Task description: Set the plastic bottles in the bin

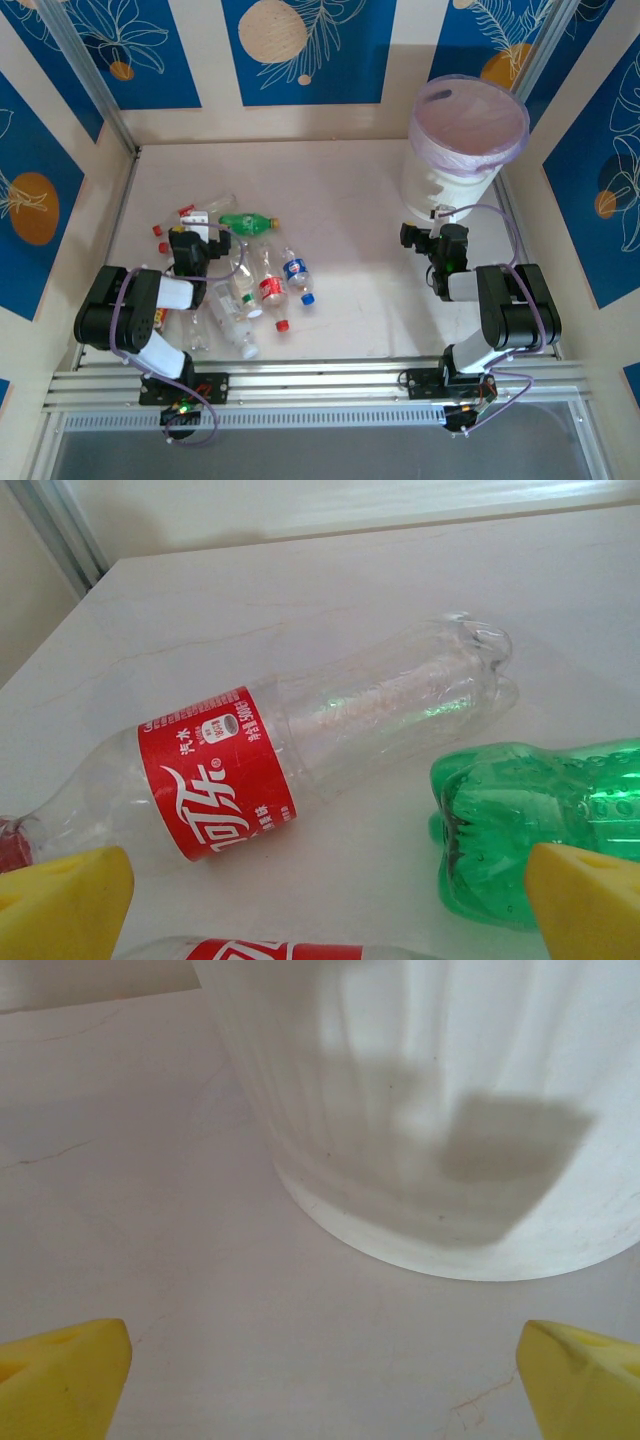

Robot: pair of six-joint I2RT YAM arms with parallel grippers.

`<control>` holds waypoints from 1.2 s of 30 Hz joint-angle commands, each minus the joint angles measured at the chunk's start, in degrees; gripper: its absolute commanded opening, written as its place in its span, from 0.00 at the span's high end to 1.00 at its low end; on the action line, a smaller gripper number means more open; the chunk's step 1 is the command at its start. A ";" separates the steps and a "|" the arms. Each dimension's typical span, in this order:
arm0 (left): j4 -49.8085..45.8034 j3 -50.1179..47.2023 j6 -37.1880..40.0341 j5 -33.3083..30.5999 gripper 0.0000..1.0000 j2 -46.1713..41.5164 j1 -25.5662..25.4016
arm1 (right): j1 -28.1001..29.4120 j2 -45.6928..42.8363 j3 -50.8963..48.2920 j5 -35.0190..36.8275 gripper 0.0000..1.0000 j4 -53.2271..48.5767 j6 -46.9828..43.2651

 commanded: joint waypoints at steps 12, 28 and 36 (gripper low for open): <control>-57.58 17.87 -13.38 -2.57 0.00 -28.29 0.24 | 8.28 -20.02 12.15 5.37 0.01 -39.88 3.13; -101.57 31.91 -26.57 19.11 0.13 -27.75 -3.17 | 15.31 -18.50 31.14 -4.89 0.01 -78.38 12.69; -114.96 29.87 -37.13 17.80 0.13 -35.27 -13.03 | 16.21 -13.49 36.75 -12.15 0.01 -81.39 13.89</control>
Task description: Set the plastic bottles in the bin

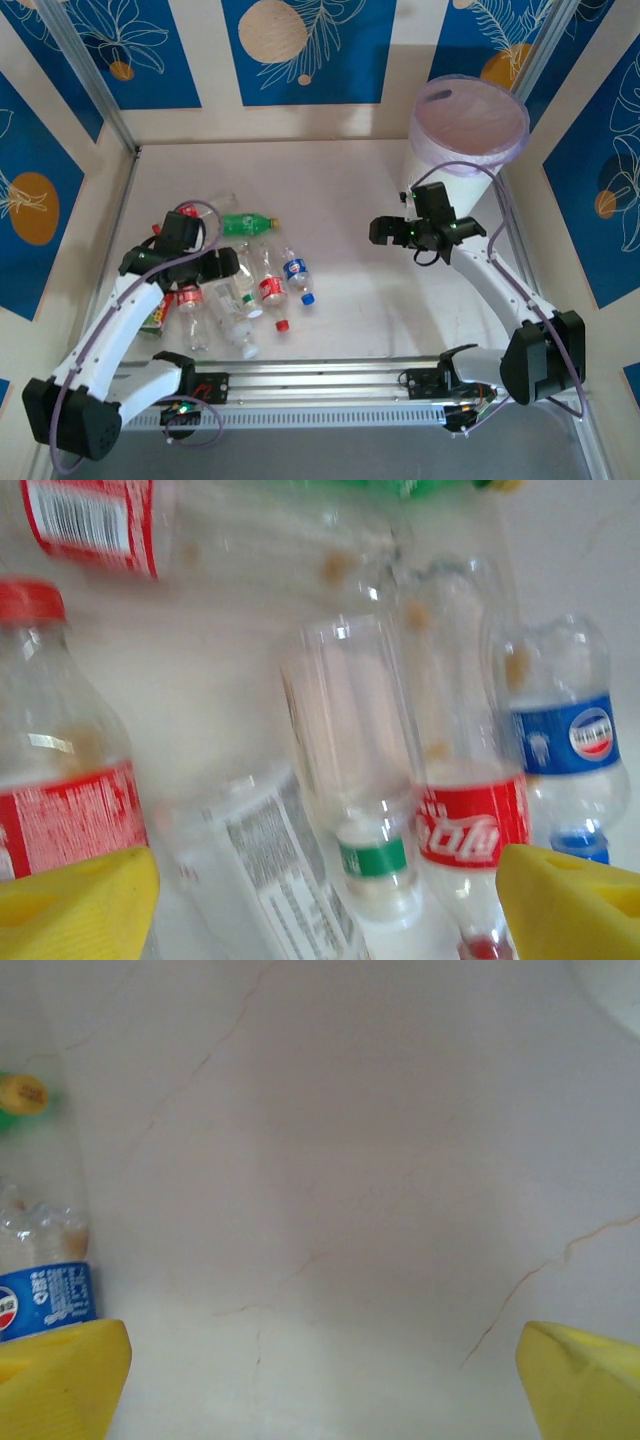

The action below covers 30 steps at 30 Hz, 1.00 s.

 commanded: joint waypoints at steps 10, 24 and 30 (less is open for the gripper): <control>-4.52 -12.57 -19.38 2.66 0.20 -7.71 -8.41 | 0.55 5.15 6.00 -2.72 0.01 -4.23 0.14; 10.22 -21.07 -21.32 4.16 0.19 -0.84 -8.91 | -0.34 2.43 4.72 -3.68 0.01 -3.96 0.68; 12.34 -23.08 -21.56 2.96 0.21 0.23 -8.90 | -0.27 1.75 4.73 -5.07 0.01 -4.05 0.83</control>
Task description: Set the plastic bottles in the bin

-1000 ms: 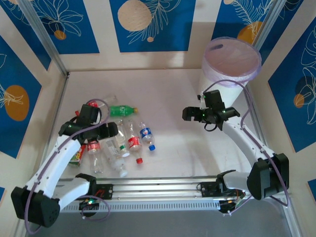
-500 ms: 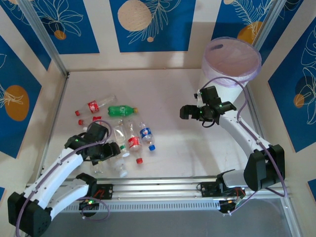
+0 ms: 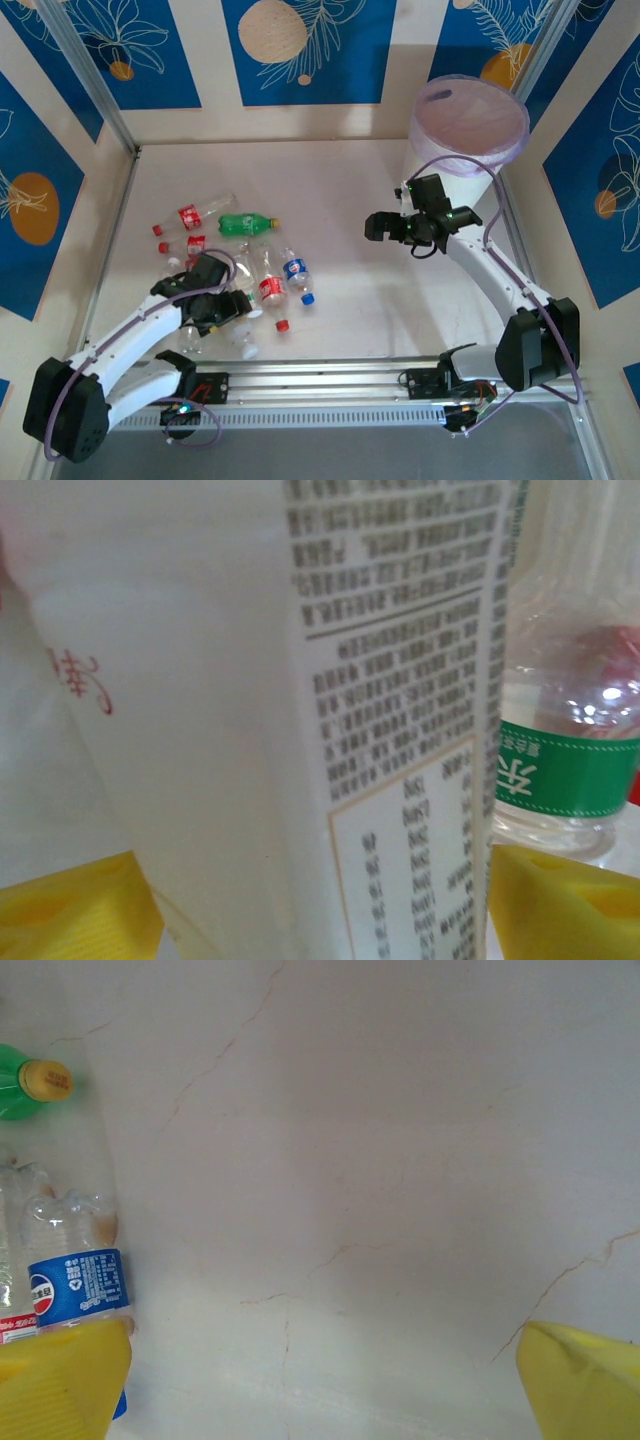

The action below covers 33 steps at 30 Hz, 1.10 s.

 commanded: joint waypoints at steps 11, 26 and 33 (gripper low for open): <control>-0.06 1.50 -0.45 -0.09 0.38 -2.49 -0.46 | -0.11 -2.86 0.84 -7.42 0.01 -1.49 -0.93; -0.54 17.09 2.41 3.91 0.38 -3.20 -0.45 | 0.70 -5.86 2.54 -26.92 0.03 -1.62 -6.32; 19.48 23.47 -1.13 14.66 0.40 7.05 -0.85 | 4.53 -4.52 2.58 -41.52 0.09 2.79 -4.00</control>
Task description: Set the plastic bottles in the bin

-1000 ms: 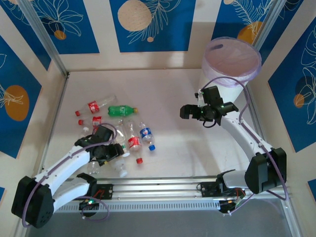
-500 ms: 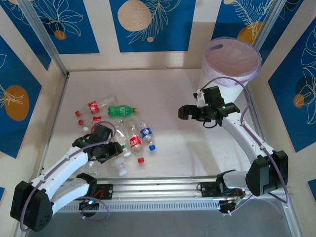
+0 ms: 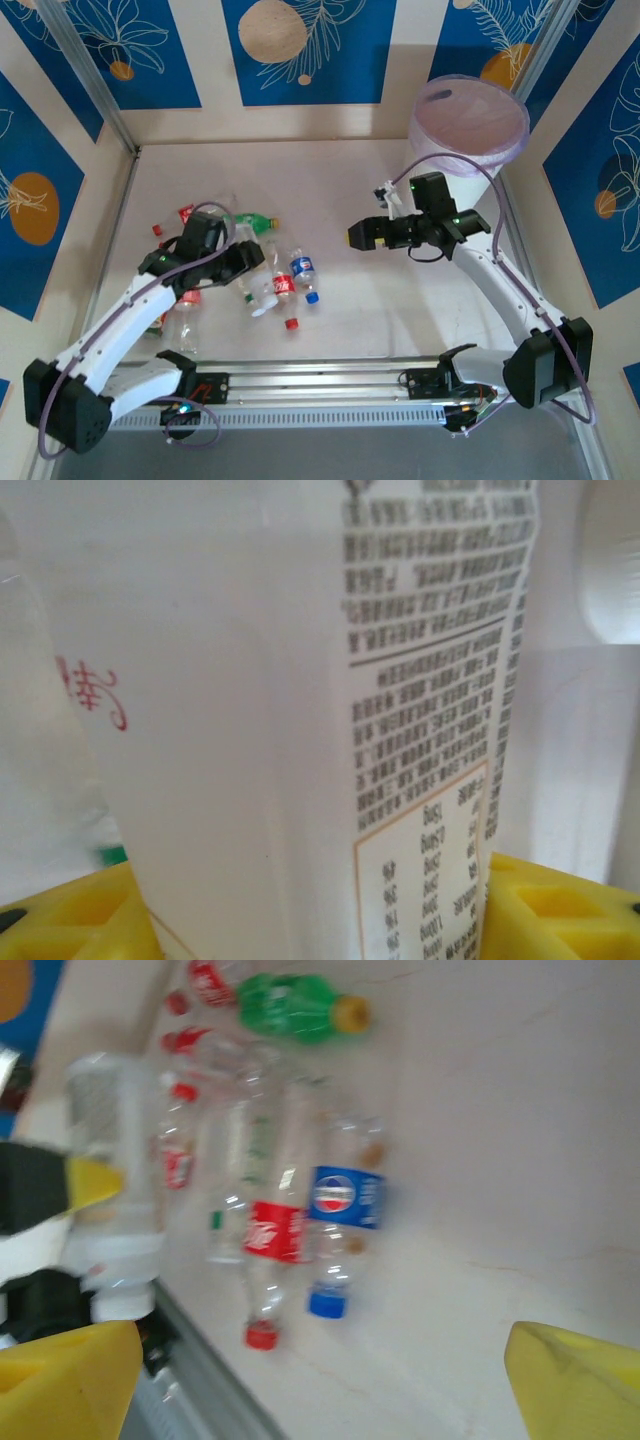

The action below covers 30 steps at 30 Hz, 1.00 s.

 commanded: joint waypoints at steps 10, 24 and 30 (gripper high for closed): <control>31.12 11.96 -5.40 10.68 0.40 17.31 -5.49 | 8.15 6.45 1.71 -11.31 0.12 8.65 5.47; 38.75 14.40 -9.15 12.91 0.40 22.98 -9.65 | 7.42 11.58 0.62 -2.53 0.14 20.80 9.33; 39.78 14.34 -9.76 13.31 0.39 23.82 -10.47 | 6.58 12.00 -0.44 -1.43 0.20 25.47 11.64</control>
